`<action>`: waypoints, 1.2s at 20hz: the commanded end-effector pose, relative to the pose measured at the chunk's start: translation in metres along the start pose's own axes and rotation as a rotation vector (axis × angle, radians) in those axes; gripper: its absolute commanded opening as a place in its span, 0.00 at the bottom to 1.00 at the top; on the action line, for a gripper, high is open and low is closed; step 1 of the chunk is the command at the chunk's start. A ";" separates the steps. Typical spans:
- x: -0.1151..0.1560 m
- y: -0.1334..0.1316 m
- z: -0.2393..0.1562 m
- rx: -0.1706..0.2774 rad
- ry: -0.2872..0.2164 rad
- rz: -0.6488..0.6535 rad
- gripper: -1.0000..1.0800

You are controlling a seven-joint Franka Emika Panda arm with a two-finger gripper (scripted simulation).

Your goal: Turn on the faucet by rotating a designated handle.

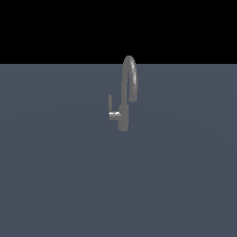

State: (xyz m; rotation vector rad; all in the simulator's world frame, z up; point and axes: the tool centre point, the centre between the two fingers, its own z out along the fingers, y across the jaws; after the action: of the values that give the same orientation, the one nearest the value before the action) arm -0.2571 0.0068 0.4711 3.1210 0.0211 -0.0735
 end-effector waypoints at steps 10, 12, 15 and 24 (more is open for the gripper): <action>0.010 0.001 -0.014 0.004 0.049 -0.005 0.00; 0.010 0.001 -0.014 0.003 0.048 -0.005 0.00; 0.009 0.000 -0.016 0.003 0.054 0.003 0.00; 0.009 -0.009 -0.044 -0.002 0.144 0.097 0.00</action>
State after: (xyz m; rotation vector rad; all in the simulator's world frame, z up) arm -0.2464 0.0143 0.5079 3.1160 -0.0959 0.1217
